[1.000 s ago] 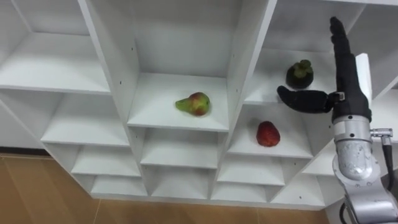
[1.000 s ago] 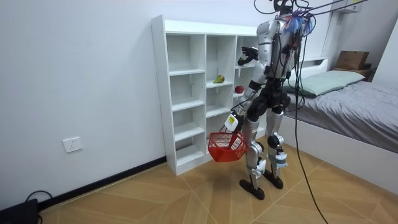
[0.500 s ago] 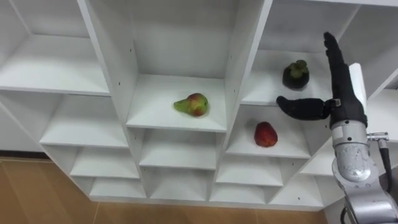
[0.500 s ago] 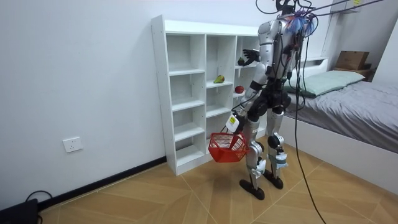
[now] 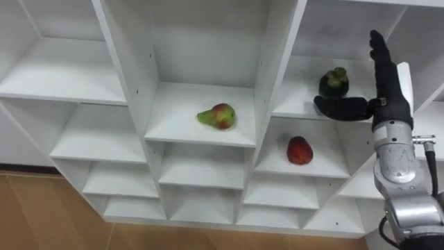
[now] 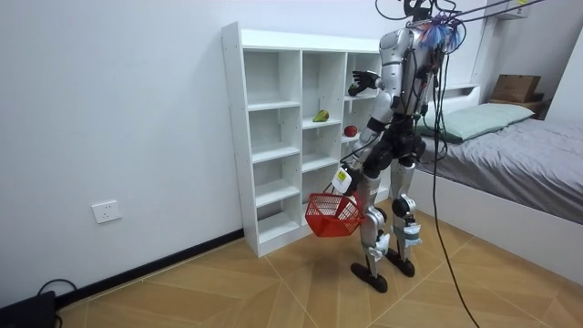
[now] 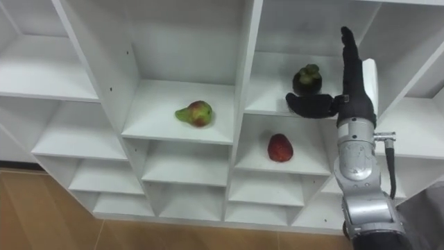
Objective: Collect fruits from the closet
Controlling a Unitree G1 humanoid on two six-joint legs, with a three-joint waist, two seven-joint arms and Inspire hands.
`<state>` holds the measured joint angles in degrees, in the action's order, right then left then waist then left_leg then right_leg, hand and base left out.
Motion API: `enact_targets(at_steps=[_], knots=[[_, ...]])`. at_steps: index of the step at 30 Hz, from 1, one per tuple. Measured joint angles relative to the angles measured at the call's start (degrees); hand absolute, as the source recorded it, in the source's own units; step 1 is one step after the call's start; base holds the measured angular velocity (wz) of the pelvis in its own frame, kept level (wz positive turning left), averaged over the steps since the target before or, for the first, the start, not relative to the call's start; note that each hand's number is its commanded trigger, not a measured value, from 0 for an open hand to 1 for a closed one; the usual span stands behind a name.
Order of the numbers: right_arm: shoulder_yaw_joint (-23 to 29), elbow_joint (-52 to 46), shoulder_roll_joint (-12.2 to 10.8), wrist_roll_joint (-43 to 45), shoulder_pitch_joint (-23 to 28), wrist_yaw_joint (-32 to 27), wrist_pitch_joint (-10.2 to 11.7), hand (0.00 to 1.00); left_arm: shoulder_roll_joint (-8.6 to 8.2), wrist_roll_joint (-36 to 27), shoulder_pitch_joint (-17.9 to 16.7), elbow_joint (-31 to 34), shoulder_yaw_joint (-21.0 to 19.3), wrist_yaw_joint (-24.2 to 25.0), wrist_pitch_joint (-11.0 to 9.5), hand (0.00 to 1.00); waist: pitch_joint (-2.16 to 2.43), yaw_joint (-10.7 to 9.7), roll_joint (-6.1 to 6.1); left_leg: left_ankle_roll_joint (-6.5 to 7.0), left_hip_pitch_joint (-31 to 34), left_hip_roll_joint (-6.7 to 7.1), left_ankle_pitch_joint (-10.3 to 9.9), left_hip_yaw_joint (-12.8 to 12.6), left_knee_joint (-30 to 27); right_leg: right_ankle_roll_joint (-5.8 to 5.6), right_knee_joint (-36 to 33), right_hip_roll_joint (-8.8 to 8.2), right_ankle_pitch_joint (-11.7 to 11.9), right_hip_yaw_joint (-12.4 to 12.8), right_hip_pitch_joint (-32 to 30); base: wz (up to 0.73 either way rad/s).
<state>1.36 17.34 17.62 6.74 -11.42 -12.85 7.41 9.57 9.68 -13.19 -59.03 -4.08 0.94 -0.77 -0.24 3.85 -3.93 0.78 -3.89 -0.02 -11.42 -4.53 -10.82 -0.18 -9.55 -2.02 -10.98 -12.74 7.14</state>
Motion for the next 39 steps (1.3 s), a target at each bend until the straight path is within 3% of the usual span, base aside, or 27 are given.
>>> enact_targets(at_steps=[7,17,25,30,39], knots=[[0.0,5.9,1.4,-1.1,-3.8,2.2,-0.2,0.00,0.05,0.1,0.2,0.0,-1.1,0.5,0.0,1.00,-0.04,0.9,-0.07,-0.01,0.2,-0.04,0.0,0.0,-0.2,0.00,0.0,0.01,0.0,0.0,0.0,0.00],[-0.1,10.8,1.5,-3.2,-7.5,4.3,-3.5,0.00,0.22,0.0,0.6,0.1,-1.5,0.7,2.1,1.00,0.00,1.1,-0.26,0.00,0.5,-0.04,0.0,0.0,-0.5,0.01,-0.1,0.01,0.0,0.0,0.0,0.00],[-0.1,12.0,2.5,-4.1,-7.6,5.0,-3.9,0.00,0.26,0.0,0.6,0.7,-1.5,-0.1,2.2,1.00,0.00,1.1,-0.79,0.00,0.5,-0.03,0.0,0.2,-0.6,0.02,-0.1,0.00,0.0,-0.1,0.1,0.00],[-0.1,13.7,2.9,-4.1,-7.7,6.1,-5.9,0.00,0.50,0.1,0.3,0.7,-1.4,-0.3,3.5,1.00,-0.01,0.9,-1.33,0.00,0.9,0.01,0.0,0.5,-0.8,0.02,-0.1,0.00,0.0,-0.4,0.1,0.02],[-0.1,13.7,3.0,-4.2,-7.8,7.6,-6.3,0.00,0.54,0.0,0.4,0.7,-1.2,-0.3,4.6,1.00,-0.05,0.7,-1.14,0.00,1.4,0.08,0.0,1.3,-1.4,0.05,-0.1,-0.03,0.0,-1.2,0.2,0.05]])
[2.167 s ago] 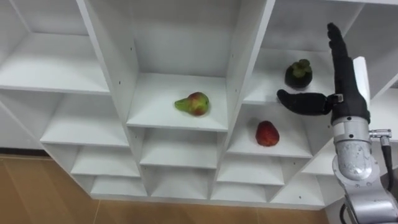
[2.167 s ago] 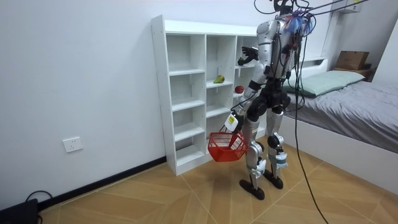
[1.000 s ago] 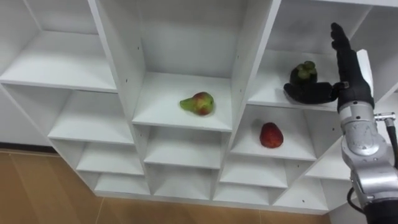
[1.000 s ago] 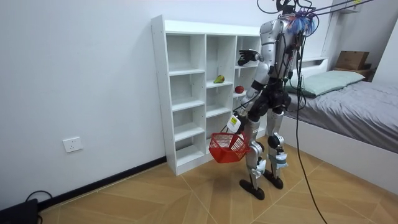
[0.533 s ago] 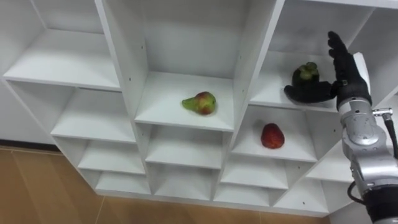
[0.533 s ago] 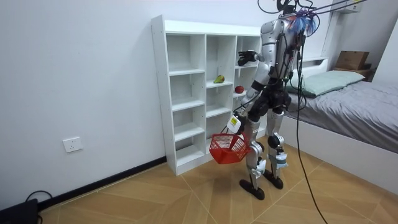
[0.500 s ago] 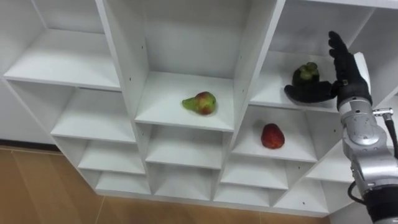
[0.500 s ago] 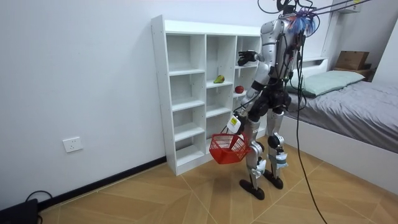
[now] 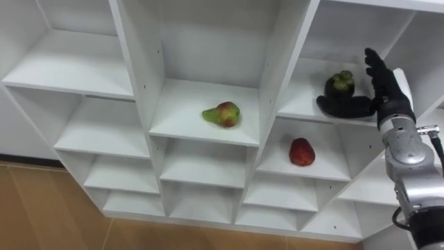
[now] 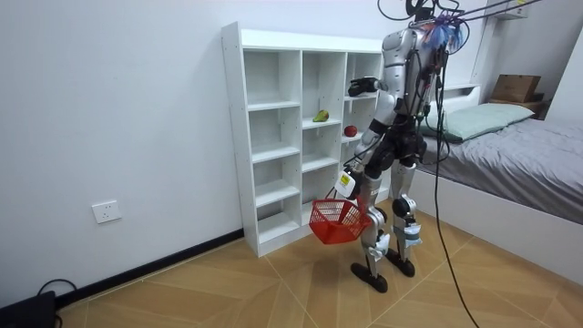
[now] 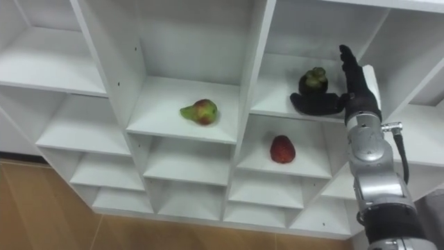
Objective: Collect fruits from the closet
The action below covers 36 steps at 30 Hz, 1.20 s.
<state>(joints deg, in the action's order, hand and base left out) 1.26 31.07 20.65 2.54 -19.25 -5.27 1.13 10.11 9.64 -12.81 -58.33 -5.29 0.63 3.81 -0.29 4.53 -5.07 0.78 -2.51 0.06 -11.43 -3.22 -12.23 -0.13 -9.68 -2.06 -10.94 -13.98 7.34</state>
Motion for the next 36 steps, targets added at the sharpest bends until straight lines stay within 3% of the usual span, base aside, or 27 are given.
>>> enact_targets(at_steps=[4,10,17,18,21,36], knots=[[-0.1,1.4,0.0,-0.3,0.0,2.9,0.0,0.00,0.01,-0.3,0.0,0.2,0.7,-0.2,0.0,1.00,0.05,-0.3,0.09,0.00,-0.2,0.01,0.0,0.3,0.1,0.00,0.0,-0.01,0.0,-0.2,0.4,0.03],[-1.4,4.7,0.2,-0.2,0.0,4.5,0.7,0.00,0.24,-0.5,0.2,0.2,1.2,-1.2,0.0,1.00,0.38,0.1,-0.81,-0.02,-1.1,-0.07,0.0,0.3,0.2,0.07,0.0,0.06,0.0,-0.1,1.3,0.00],[-2.2,5.2,0.3,2.4,0.0,5.8,0.8,0.00,0.70,-0.4,0.3,0.2,1.3,-1.1,0.0,1.00,0.30,0.2,-1.04,-0.02,-1.6,-0.05,0.0,0.3,0.2,0.12,0.0,0.08,0.1,0.0,1.8,0.00],[-2.1,5.2,0.3,2.5,0.0,5.8,0.8,0.06,0.72,-0.4,0.3,0.2,1.3,-1.0,0.0,1.00,0.29,0.3,-1.01,-0.02,-1.6,-0.05,0.0,0.3,0.2,0.12,0.0,0.08,0.1,0.0,1.8,0.00],[-2.1,5.2,0.3,2.6,-0.1,5.9,0.8,1.00,0.75,-0.5,0.3,0.1,1.3,-1.0,0.0,1.00,0.28,0.3,-0.97,-0.02,-1.6,-0.06,0.0,0.3,0.2,0.12,0.0,0.08,0.1,0.0,1.7,0.00],[-1.3,5.1,2.1,4.9,-1.0,3.9,1.5,1.00,1.73,-0.4,0.4,0.1,3.4,0.0,0.0,1.00,0.25,0.4,-0.88,-0.06,-1.9,-0.14,0.0,0.2,0.7,0.14,0.0,0.21,0.1,0.7,1.7,0.00]])
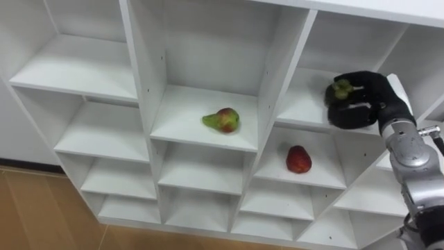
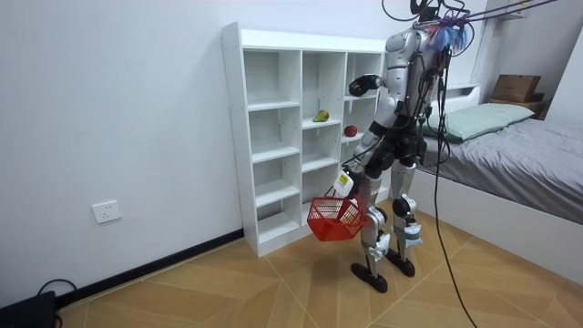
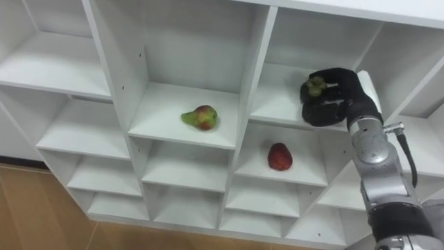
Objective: Collect fruits from the closet
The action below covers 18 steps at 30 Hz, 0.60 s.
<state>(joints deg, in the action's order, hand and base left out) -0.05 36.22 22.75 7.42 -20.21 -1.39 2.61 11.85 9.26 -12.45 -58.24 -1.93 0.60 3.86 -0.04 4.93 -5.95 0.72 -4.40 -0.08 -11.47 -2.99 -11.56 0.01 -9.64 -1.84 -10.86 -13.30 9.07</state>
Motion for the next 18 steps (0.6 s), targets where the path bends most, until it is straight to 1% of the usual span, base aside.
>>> enact_targets(at_steps=[2,8,16,18], knots=[[0.0,0.1,0.0,-0.1,0.0,0.0,-0.1,1.00,0.10,0.0,0.0,0.0,0.0,0.0,0.0,1.00,-0.03,0.0,0.04,0.00,-0.1,0.01,0.0,0.0,0.1,0.00,0.0,0.04,0.0,0.4,0.0,0.00],[0.2,0.2,-0.1,-1.0,0.1,0.2,-0.2,1.00,0.11,0.0,0.0,-0.4,0.0,-0.2,0.1,1.00,-0.22,-0.1,0.29,0.00,-0.1,0.03,0.0,0.0,0.2,0.00,0.0,0.03,0.0,0.5,0.0,0.00],[0.8,0.1,-0.3,-1.3,0.1,0.3,-0.2,1.00,0.10,0.5,0.0,-0.9,0.0,-0.4,0.3,1.00,-0.20,0.0,0.33,0.00,0.0,0.03,0.0,0.0,0.1,0.00,0.0,0.04,0.0,0.6,0.0,0.00],[1.2,-0.3,-0.4,-1.3,0.2,0.4,-0.3,1.00,0.08,0.5,0.0,-0.9,0.0,-0.3,0.5,1.00,-0.16,0.0,0.52,0.00,0.1,0.04,0.0,0.0,0.1,0.00,0.1,0.04,0.0,0.6,-0.1,0.00]])
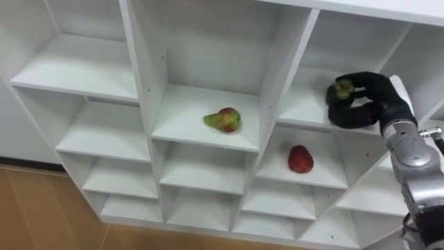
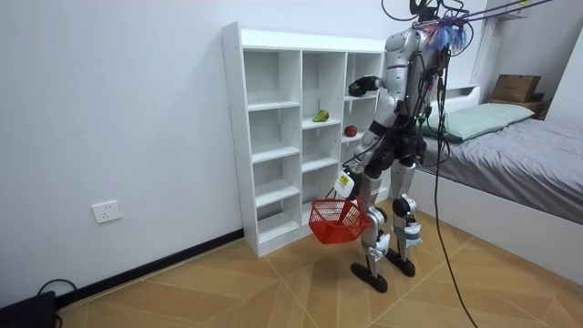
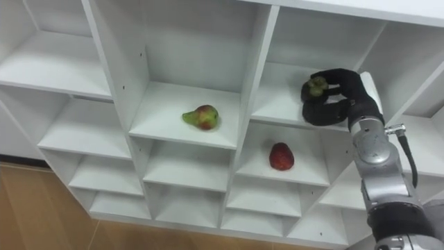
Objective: Collect fruits from the closet
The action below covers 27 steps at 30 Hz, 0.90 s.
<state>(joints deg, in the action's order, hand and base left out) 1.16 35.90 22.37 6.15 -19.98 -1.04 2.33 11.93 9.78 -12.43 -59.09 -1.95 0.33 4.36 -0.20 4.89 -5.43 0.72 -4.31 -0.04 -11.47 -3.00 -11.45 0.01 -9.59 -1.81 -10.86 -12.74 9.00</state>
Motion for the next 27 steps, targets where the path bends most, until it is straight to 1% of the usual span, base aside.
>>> enact_targets(at_steps=[2,5,6,9,10,14,18,20,22,23,27], knots=[[0.1,-1.0,0.0,0.0,0.5,0.0,-0.2,1.00,0.00,0.0,0.0,0.0,0.0,0.1,0.1,1.00,-0.02,0.0,0.25,0.00,0.0,0.01,0.0,0.0,0.0,0.00,0.0,-0.01,0.0,0.0,0.0,0.00],[0.1,-2.2,0.0,-0.3,0.9,0.0,-0.7,1.00,0.00,0.0,0.0,0.1,0.0,0.1,0.3,1.00,0.11,-0.2,0.79,0.00,-0.1,0.03,0.0,0.0,0.1,0.00,0.0,-0.03,0.0,-0.1,0.0,0.00],[0.1,-3.1,0.0,-0.5,1.3,0.0,-0.9,1.00,0.01,0.0,-0.1,0.2,0.0,0.1,0.3,1.00,0.16,-0.3,0.81,0.00,-0.1,0.03,0.0,-0.1,0.1,0.00,0.0,-0.03,0.0,-0.2,0.1,0.00],[0.0,-6.7,-0.1,-2.5,3.8,0.0,-1.0,1.00,0.02,0.0,-0.3,0.8,0.0,0.1,0.3,1.00,0.36,-0.3,0.98,0.00,-0.1,0.02,0.0,-0.2,0.1,0.00,0.0,-0.07,0.0,-0.8,0.1,0.00],[0.0,-8.2,-0.1,-3.2,4.8,0.1,-1.0,1.00,0.04,0.0,-0.2,0.9,0.0,0.0,0.3,1.00,0.35,-0.6,1.02,0.00,-0.1,0.00,0.0,-0.3,0.1,0.00,0.0,-0.07,0.0,-0.7,0.0,0.00],[-0.2,-14.1,-0.6,-3.3,8.5,1.2,-1.3,1.00,0.03,-0.1,-0.2,1.1,0.0,-0.5,0.3,1.00,0.35,-0.7,1.05,0.00,-0.1,-0.08,0.0,-1.0,0.0,0.00,0.0,-0.05,0.0,-0.1,-0.1,-0.06],[-0.2,-21.9,-1.1,-1.2,14.0,1.7,-1.2,1.00,-0.02,-0.1,-0.5,1.0,-0.1,-2.2,-0.3,1.00,0.39,-1.5,1.18,0.02,0.0,-0.08,0.0,-1.0,-0.3,0.00,-0.1,-0.09,0.0,0.1,-0.5,-0.04],[-0.2,-24.3,-1.7,-0.9,15.5,2.1,-1.1,1.00,-0.09,-0.1,-0.8,1.0,-0.1,-2.3,-0.8,1.00,0.43,-1.7,1.40,0.02,0.3,-0.08,0.0,-1.1,-0.3,0.04,-0.1,-0.11,0.0,0.2,-0.8,-0.05],[-0.2,-25.9,-1.9,-1.0,16.8,2.5,-1.0,1.00,-0.32,-0.1,-0.9,1.0,-0.1,-2.5,-1.3,1.00,0.46,-2.5,1.61,0.03,0.4,-0.08,0.0,-1.1,-0.2,0.06,-0.1,-0.14,0.0,0.2,-0.8,0.00],[-0.1,-27.1,-2.4,-1.3,17.6,2.8,-0.9,1.00,-0.44,-0.1,-1.0,1.0,-0.1,-2.7,-1.9,1.00,0.44,-2.9,1.76,0.03,0.4,-0.07,0.0,-1.1,-0.2,0.07,-0.1,-0.15,0.0,0.2,-0.8,0.00],[0.0,-32.1,-3.1,-1.6,20.5,3.9,-0.9,1.00,-1.01,-0.2,-1.0,1.0,-0.1,-3.6,-2.8,1.00,0.40,-3.3,2.37,0.03,0.5,-0.11,0.0,-1.5,-0.2,0.08,-0.1,-0.11,0.0,0.7,-1.1,-0.05]])
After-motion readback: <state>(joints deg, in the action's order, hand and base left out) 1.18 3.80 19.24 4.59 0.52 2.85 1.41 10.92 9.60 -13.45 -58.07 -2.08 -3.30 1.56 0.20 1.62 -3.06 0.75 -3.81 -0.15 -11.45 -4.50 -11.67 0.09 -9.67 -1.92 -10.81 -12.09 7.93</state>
